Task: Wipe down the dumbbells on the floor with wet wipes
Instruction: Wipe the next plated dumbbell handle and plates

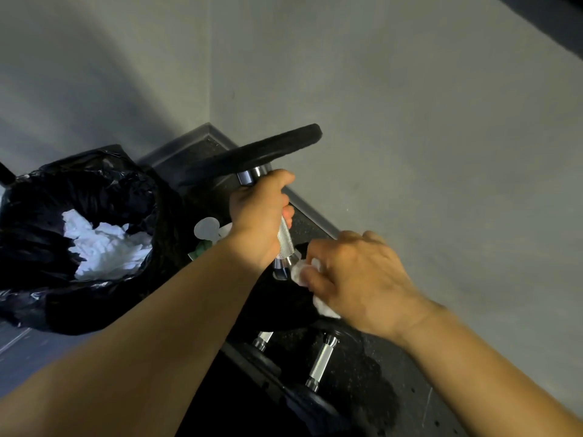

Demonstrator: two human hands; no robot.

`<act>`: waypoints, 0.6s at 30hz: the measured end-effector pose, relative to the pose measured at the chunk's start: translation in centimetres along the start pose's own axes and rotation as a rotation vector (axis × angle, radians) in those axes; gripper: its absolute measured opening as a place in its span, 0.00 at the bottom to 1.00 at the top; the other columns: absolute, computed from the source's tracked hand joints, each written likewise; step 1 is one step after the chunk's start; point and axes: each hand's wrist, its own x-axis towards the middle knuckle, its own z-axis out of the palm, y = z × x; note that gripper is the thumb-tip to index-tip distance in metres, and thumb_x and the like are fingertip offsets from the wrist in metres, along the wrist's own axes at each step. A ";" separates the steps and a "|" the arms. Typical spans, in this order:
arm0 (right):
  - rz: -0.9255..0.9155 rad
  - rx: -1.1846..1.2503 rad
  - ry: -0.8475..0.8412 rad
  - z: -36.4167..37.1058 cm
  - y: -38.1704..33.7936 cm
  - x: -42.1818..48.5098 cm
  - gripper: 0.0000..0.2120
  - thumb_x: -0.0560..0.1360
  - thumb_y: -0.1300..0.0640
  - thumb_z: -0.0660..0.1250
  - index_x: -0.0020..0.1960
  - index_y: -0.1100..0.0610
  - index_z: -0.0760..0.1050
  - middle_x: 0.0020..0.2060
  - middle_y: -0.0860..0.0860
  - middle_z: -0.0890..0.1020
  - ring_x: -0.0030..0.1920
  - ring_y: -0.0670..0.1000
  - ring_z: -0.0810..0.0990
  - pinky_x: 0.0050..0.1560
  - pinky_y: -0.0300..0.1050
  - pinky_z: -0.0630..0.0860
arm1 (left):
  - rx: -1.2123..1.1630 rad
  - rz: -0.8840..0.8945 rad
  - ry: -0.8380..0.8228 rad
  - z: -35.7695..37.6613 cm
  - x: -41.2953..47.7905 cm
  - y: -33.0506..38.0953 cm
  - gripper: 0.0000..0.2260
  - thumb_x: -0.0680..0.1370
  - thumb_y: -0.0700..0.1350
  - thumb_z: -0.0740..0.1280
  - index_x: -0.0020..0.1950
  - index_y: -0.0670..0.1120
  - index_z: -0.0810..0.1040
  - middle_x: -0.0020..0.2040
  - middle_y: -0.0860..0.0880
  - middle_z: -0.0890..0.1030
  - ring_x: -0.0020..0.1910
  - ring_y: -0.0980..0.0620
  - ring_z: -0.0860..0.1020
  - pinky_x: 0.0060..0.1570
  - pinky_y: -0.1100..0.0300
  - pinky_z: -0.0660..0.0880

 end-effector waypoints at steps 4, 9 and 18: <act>0.107 -0.070 -0.177 0.2 2.6 3.0 0.14 0.79 0.42 0.56 0.39 0.48 0.67 0.35 0.45 0.76 0.41 0.49 0.73 0.62 0.48 0.61 | 0.054 -0.005 -0.051 -0.2 -0.2 -0.2 0.20 0.72 0.39 0.67 0.29 0.48 0.58 0.24 0.51 0.56 0.21 0.53 0.57 0.23 0.64 0.58; 0.196 0.047 -0.227 2.5 5.1 6.3 0.10 0.78 0.43 0.59 0.42 0.47 0.70 0.39 0.46 0.75 0.47 0.50 0.73 0.60 0.49 0.63 | 0.077 -0.017 -0.150 -0.2 -0.5 -0.1 0.22 0.73 0.36 0.64 0.28 0.49 0.55 0.26 0.51 0.55 0.21 0.54 0.54 0.22 0.64 0.55; 0.155 0.158 -0.282 0.0 2.0 2.5 0.12 0.77 0.43 0.62 0.41 0.50 0.73 0.36 0.43 0.79 0.44 0.46 0.77 0.49 0.43 0.69 | 0.079 0.088 -0.079 -0.2 -0.7 -0.1 0.23 0.71 0.33 0.63 0.24 0.50 0.55 0.23 0.52 0.56 0.24 0.53 0.53 0.26 0.61 0.52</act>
